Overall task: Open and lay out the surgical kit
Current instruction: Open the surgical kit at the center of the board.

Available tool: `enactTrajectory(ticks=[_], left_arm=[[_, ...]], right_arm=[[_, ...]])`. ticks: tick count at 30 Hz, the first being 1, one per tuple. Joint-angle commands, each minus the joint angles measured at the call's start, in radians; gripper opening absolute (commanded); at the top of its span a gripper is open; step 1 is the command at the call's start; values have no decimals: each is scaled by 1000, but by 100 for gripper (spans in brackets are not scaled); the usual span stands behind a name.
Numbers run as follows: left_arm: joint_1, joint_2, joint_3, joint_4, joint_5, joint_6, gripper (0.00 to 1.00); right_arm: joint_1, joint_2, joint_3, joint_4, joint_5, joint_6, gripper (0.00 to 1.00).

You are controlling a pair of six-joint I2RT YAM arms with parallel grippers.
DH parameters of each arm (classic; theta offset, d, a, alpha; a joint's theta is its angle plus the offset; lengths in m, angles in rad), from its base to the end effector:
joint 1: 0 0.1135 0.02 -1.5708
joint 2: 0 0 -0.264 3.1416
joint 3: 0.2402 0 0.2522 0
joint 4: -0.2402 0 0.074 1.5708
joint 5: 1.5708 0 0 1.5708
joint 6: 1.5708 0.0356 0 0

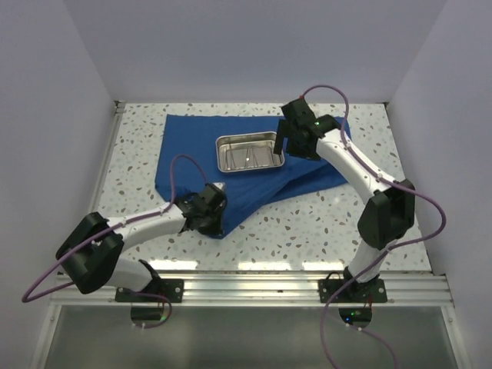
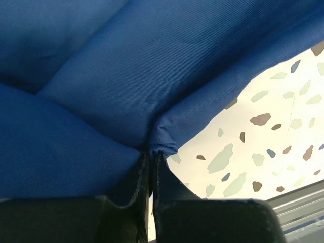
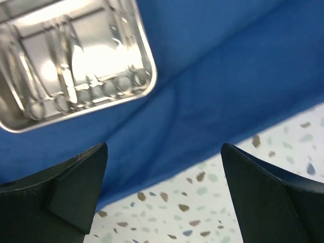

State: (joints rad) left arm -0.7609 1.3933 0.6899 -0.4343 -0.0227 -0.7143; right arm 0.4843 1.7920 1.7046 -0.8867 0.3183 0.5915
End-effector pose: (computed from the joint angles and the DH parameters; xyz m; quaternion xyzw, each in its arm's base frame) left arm 0.1780 -0.1684 0.1612 0.0203 0.9764 -0.1363 0.1665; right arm 0.3484 0.1707 0.3203 0.0971 0.9399 0.0186 0.3269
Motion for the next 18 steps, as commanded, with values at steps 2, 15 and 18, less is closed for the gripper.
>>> enactTrajectory(ticks=[2, 15, 18], left_arm=[[-23, -54, -67, -210, 17, -94, 0], [-61, -375, -27, -526, 132, -48, 55], [-61, -361, 0, -555, 116, -30, 100]], right_arm=[[-10, -175, -91, -98, 99, 56, 99], [-10, -535, -457, -273, -13, 243, 99], [-9, -586, -502, -291, -57, 266, 99]])
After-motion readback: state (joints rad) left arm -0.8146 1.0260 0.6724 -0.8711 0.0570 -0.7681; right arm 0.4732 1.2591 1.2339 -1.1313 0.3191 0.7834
